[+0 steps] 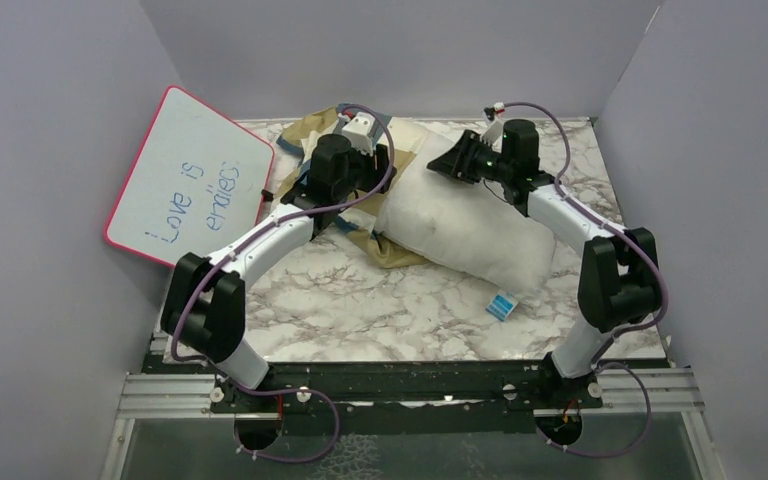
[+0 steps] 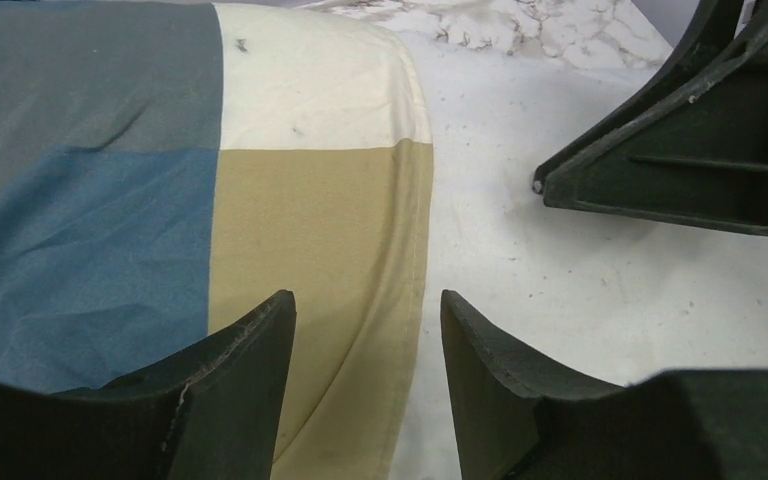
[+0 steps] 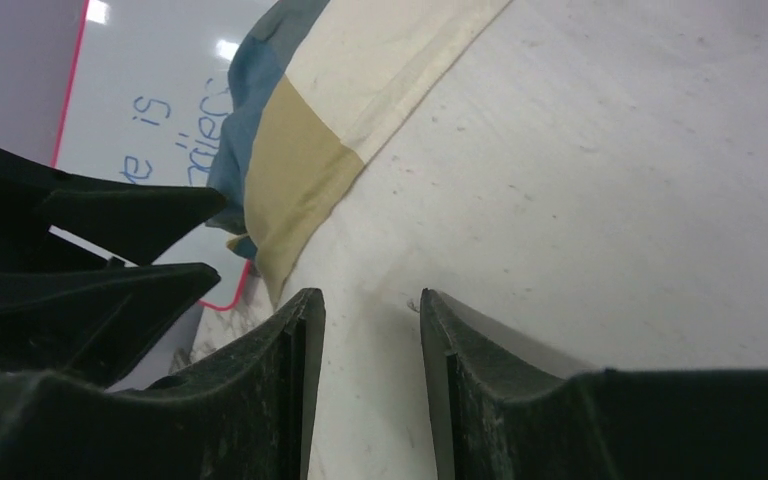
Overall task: Put the pillow into the pillowcase
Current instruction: Stuff the pillow into the pillowcase.
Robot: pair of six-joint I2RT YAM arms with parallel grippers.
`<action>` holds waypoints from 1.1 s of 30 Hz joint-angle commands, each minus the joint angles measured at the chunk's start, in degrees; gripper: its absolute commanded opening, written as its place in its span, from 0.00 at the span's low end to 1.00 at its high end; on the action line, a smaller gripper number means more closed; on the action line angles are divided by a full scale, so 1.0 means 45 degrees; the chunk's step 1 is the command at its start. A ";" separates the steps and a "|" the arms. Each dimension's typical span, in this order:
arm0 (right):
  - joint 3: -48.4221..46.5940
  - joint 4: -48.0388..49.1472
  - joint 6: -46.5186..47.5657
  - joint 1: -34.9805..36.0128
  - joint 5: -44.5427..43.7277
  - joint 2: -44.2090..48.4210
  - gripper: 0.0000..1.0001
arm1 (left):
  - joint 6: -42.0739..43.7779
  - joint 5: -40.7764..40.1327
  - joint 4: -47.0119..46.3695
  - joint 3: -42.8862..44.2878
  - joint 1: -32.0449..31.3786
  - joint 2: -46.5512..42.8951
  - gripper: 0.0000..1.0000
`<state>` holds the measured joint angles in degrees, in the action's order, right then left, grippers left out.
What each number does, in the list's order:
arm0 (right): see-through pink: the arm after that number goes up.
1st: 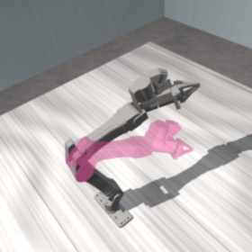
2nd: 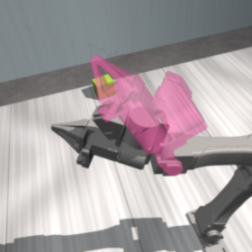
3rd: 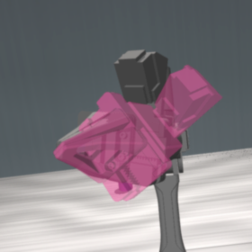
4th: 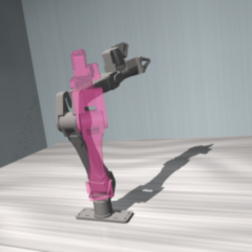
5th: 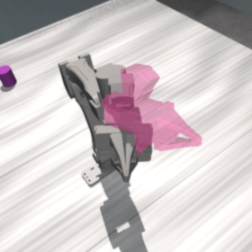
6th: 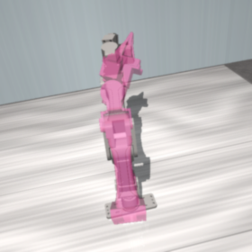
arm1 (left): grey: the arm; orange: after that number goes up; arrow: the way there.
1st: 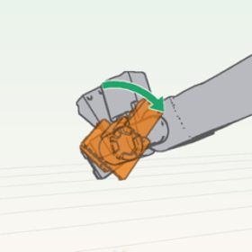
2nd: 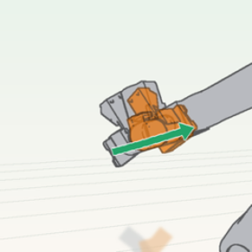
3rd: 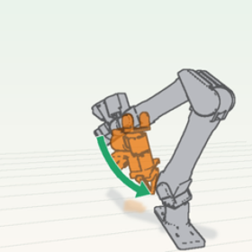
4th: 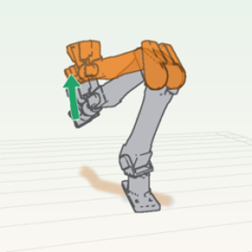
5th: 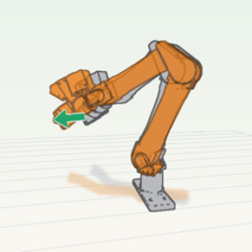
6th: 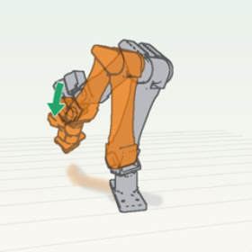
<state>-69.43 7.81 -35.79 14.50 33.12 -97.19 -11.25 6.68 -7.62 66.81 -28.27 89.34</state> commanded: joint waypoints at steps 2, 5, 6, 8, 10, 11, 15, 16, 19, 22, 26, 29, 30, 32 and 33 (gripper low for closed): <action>-0.1207 0.0669 -0.0101 0.0528 0.0441 -0.1072 0.32 | 0.0414 0.0246 -0.0050 0.1134 -0.0211 0.0796 0.54; -0.1792 0.0670 -0.0064 0.0694 0.0427 -0.1655 0.18 | 0.0578 0.0105 -0.0082 0.1651 -0.0292 0.1278 0.51; -0.1897 0.0842 -0.0097 0.0748 0.0387 -0.1829 0.14 | 0.0674 0.0036 -0.0143 0.1806 -0.0345 0.1477 0.51; -0.2219 0.0929 -0.0175 0.0752 0.0375 -0.2259 0.09 | 0.0788 -0.0017 -0.0270 0.2157 -0.0391 0.1892 0.51; -0.2467 0.0824 -0.0150 0.0745 0.0266 -0.2642 0.07 | 0.0860 0.0033 -0.0424 0.2567 -0.0445 0.2291 0.52; -0.2441 0.0815 -0.0149 0.0747 0.0101 -0.2783 0.05 | 0.0944 -0.0005 -0.0501 0.2709 -0.0469 0.2475 0.52; -0.1688 0.0845 -0.0044 0.0781 -0.0641 -0.3410 0.01 | 0.1820 -0.0386 -0.0541 0.3365 -0.0611 0.3386 0.57; -0.1391 0.0976 0.0006 0.0781 -0.0745 -0.3560 0.00 | 0.2043 -0.0338 -0.0505 0.3473 -0.0622 0.3616 0.57; -0.0384 0.1862 -0.0076 0.0801 -0.0833 -0.3898 0.00 | 0.2744 -0.0459 -0.0476 0.3591 -0.0715 0.4137 0.60; 0.0135 0.2819 -0.0390 0.0801 -0.0498 -0.4109 0.00 | 0.3266 -0.0893 -0.0496 0.3639 -0.0801 0.4630 0.61; 0.0586 0.3922 -0.1026 0.0801 -0.0154 -0.4273 0.00 | 0.3184 -0.0809 -0.0548 0.3798 -0.0897 0.4954 0.34; 0.0994 0.4636 -0.1430 0.0802 -0.0084 -0.4322 0.00 | 0.2896 -0.0418 -0.0693 0.3878 -0.1175 0.4813 0.04; 0.1110 0.4858 -0.1540 0.0801 -0.0091 -0.4350 0.00 | 0.2881 -0.0301 -0.0732 0.3899 -0.1341 0.4739 0.00; 0.1257 0.5223 -0.1746 0.0801 -0.0081 -0.4390 0.00 | 0.2678 0.0028 -0.0730 0.3921 -0.1664 0.4591 0.00; 0.1299 0.5362 -0.1909 0.0801 -0.0098 -0.4408 0.00 | 0.2358 0.0216 -0.0673 0.3938 -0.1798 0.4523 0.00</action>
<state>-67.00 32.45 -42.17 17.82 32.67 -113.01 2.17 3.49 -10.22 82.89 -32.69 110.80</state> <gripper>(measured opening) 0.011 0.007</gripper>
